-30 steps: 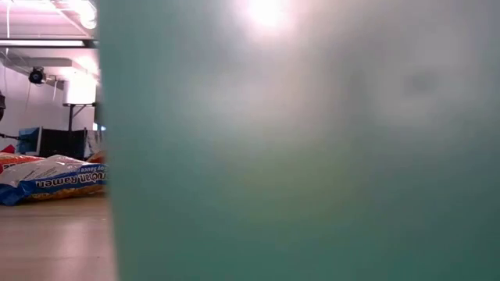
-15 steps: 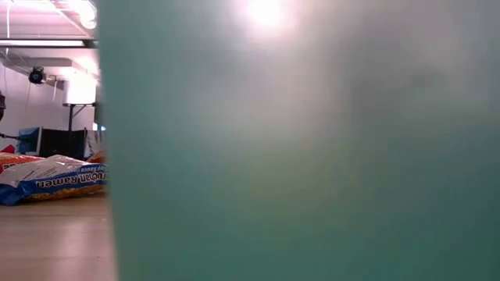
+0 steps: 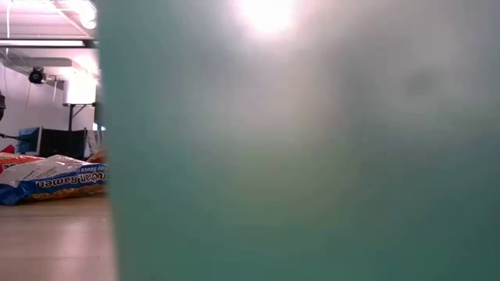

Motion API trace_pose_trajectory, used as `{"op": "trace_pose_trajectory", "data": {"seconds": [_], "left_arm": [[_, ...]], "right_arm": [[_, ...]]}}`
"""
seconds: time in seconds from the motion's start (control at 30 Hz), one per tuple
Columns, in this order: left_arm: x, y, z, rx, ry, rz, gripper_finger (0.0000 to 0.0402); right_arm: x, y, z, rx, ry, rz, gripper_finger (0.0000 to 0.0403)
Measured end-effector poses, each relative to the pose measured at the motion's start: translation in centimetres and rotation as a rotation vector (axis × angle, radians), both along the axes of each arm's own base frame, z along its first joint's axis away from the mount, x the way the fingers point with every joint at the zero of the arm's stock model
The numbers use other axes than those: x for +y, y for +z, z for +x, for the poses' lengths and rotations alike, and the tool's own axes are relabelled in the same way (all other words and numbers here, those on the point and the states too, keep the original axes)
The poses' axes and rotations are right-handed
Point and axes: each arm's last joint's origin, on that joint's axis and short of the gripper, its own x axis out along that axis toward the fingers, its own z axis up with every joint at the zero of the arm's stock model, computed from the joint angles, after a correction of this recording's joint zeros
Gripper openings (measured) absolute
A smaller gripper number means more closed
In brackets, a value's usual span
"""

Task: Sort Maruchan noodles
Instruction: Put the red noodle pack into the transparent bin

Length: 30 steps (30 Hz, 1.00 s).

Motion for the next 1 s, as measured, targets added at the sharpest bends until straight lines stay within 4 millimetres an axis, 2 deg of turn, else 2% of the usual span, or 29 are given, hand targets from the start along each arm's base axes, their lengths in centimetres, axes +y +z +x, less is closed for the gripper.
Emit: {"op": "trace_pose_trajectory", "data": {"seconds": [0.17, 0.3, 0.5, 0.83, 1.0], "left_arm": [[0.0, 0.0, 0.0, 0.000, 0.000, 0.000, 0.0045], [0.0, 0.0, 0.0, 0.001, -0.001, 0.002, 0.0045], [0.0, 0.0, 0.0, -0.001, -0.003, 0.006, 0.0045], [0.0, 0.1, 0.1, -0.014, -0.002, 0.007, 0.0045], [0.0, 0.1, 0.1, -0.014, -0.002, 0.005, 0.0045]], "right_arm": [[-0.1, -1.0, 0.4, 0.031, -0.079, 0.017, 0.0159], [-0.1, -1.2, 0.5, 0.035, -0.225, 0.039, 0.0157], [-0.2, -0.3, 0.7, -0.004, -0.537, 0.084, 0.0155], [-1.5, 0.0, 1.2, -0.032, -1.215, 0.204, 0.0157], [-2.7, 0.2, 0.8, -0.048, -1.309, 0.218, 0.0157]]}}
